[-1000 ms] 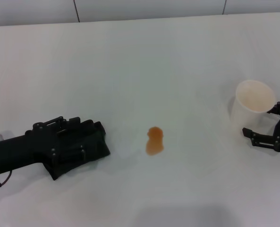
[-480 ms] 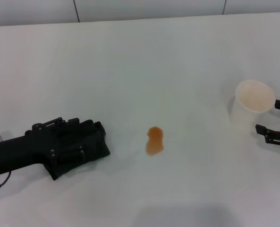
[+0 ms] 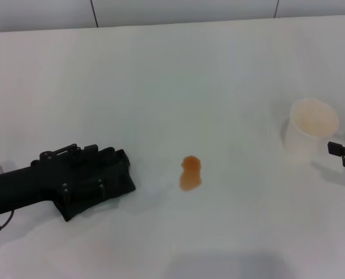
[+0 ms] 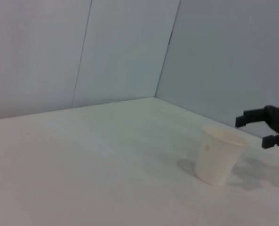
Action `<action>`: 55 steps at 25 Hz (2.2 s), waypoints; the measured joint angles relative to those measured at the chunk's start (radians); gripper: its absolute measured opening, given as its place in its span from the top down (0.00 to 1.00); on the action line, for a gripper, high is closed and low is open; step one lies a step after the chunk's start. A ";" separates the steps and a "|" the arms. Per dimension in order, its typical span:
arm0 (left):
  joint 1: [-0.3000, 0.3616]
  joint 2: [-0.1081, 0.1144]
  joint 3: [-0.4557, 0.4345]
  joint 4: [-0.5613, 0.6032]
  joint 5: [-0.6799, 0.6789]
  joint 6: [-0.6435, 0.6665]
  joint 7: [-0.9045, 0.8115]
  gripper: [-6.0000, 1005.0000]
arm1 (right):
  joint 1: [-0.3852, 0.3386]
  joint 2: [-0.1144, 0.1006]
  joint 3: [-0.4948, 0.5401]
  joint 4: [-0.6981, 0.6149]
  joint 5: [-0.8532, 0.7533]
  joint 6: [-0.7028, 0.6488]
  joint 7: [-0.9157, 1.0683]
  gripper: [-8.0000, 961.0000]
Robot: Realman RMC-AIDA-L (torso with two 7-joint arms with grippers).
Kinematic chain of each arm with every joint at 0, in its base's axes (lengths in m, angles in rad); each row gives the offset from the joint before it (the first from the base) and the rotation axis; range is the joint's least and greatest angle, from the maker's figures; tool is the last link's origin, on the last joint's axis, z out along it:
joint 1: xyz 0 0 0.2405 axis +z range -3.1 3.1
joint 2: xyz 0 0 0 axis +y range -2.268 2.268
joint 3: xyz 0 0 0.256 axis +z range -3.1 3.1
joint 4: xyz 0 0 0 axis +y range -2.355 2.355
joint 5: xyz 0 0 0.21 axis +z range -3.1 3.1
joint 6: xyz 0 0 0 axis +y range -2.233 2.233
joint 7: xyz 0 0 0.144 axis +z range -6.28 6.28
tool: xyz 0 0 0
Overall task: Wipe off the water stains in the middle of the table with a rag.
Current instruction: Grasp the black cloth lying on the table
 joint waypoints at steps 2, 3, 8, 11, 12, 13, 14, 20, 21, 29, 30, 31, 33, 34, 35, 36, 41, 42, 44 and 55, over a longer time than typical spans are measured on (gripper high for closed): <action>-0.002 0.000 0.000 0.000 -0.001 0.000 0.000 0.15 | 0.004 -0.001 0.009 -0.032 -0.008 -0.040 0.009 0.09; -0.002 0.000 0.000 0.000 -0.001 0.000 0.001 0.15 | 0.007 -0.001 0.011 -0.052 -0.010 -0.061 0.013 0.09; -0.016 -0.001 0.000 -0.001 -0.004 0.008 -0.001 0.15 | 0.034 0.001 -0.033 -0.146 -0.015 -0.141 0.021 0.09; -0.024 -0.001 0.000 -0.003 -0.005 0.019 -0.007 0.15 | 0.062 0.002 -0.091 -0.183 -0.053 -0.138 0.021 0.09; -0.026 -0.001 0.000 -0.003 -0.006 0.026 -0.015 0.15 | 0.079 0.003 -0.114 -0.191 -0.071 -0.129 0.022 0.09; -0.030 0.000 0.000 -0.003 -0.008 0.037 -0.035 0.15 | 0.092 0.004 -0.128 -0.196 -0.080 -0.120 0.023 0.09; -0.035 0.002 0.000 -0.001 -0.008 0.047 -0.061 0.15 | 0.105 0.004 -0.142 -0.199 -0.085 -0.113 0.024 0.09; -0.103 0.043 0.030 0.094 0.035 0.175 -0.445 0.15 | 0.168 0.005 -0.185 -0.210 -0.089 -0.088 0.019 0.09; -0.109 0.047 0.039 0.121 0.043 0.188 -0.499 0.15 | 0.174 0.006 -0.189 -0.211 -0.089 -0.086 0.019 0.09; -0.228 0.060 0.149 0.436 0.207 0.210 -0.921 0.15 | 0.185 0.009 -0.200 -0.195 -0.077 -0.056 0.068 0.09; -0.265 0.060 0.164 0.452 0.257 0.208 -0.973 0.15 | 0.185 0.009 -0.205 -0.195 -0.075 -0.043 0.092 0.09; -0.287 0.061 0.171 0.456 0.290 0.208 -1.002 0.15 | 0.186 0.009 -0.214 -0.195 -0.075 -0.027 0.118 0.09; -0.355 0.061 0.192 0.461 0.381 0.207 -1.071 0.15 | 0.186 0.009 -0.237 -0.196 -0.076 0.001 0.164 0.09; -0.380 0.061 0.201 0.462 0.414 0.207 -1.091 0.15 | 0.186 0.009 -0.251 -0.198 -0.078 0.008 0.172 0.09; -0.406 0.061 0.212 0.461 0.446 0.207 -1.105 0.15 | 0.186 0.009 -0.267 -0.200 -0.080 0.013 0.176 0.09; -0.426 0.059 0.225 0.459 0.474 0.207 -1.111 0.15 | 0.187 0.009 -0.284 -0.201 -0.082 0.017 0.176 0.09; -0.518 0.034 0.321 0.461 0.603 0.196 -1.144 0.15 | 0.189 0.009 -0.309 -0.204 -0.080 0.022 0.179 0.09; -0.532 0.027 0.343 0.463 0.626 0.191 -1.153 0.15 | 0.189 0.009 -0.309 -0.204 -0.079 0.021 0.180 0.09; -0.549 0.013 0.385 0.464 0.666 0.184 -1.164 0.15 | 0.189 0.009 -0.310 -0.205 -0.078 0.020 0.183 0.09; -0.529 -0.005 0.543 0.465 0.726 0.171 -1.201 0.15 | 0.194 0.009 -0.302 -0.209 -0.070 0.028 0.204 0.09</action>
